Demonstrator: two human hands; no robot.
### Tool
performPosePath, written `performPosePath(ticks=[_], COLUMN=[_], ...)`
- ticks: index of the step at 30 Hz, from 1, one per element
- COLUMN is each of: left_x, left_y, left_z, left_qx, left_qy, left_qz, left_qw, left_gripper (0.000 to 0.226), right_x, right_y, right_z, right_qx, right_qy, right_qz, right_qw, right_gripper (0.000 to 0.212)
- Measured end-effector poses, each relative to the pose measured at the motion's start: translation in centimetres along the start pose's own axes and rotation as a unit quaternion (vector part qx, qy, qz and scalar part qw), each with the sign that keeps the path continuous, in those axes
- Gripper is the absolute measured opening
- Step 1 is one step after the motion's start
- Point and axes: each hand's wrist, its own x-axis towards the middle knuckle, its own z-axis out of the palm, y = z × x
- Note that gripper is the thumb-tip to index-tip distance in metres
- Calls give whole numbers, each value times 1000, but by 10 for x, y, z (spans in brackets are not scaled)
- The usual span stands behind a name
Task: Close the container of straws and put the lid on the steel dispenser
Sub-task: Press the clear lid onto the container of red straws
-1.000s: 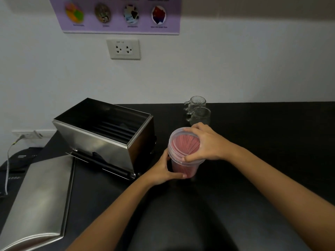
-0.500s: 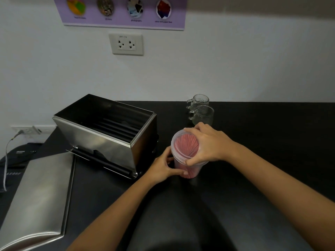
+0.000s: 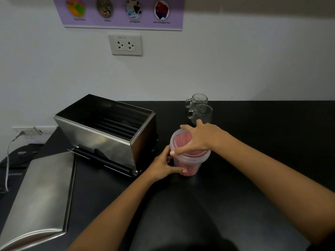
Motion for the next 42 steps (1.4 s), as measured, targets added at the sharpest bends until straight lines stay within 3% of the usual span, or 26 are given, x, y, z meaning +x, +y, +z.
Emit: performPosePath(ticks=[6,10,14,26,34,38,42], left_x=[2,2,2,-2,0,0,-1], left_y=[1,1,1,-3,-2,-1,-2], left_z=[-2,-3,-2,4,1,0,2], left_qx=[-6,-9,-7,-46,-28,-31,-31], left_qy=[-12,-13,-9,23,5,2,15], left_qz=[-9,-18,-25,-8,-18,-20,-21], left_qw=[1000,1000,1000,999,999,999,999], left_gripper=[80,81,79,78,84,85,81], right_x=[-4,-6,-4,-3,-6,-8,-10], right_y=[3,10,10,0,3,20,29], right_z=[-9,-24,-26,-21,-13,-6,10], right_qx=[0,78,63,4,-7,97,120], right_qy=[-48,-109,-136,-60,-28,-69,11], right_qz=[4,-51,-87,-39,-36,-82,-106], right_qw=[999,990,985,997,999,990,987], right_gripper=[117,115,110,109,115,122,119])
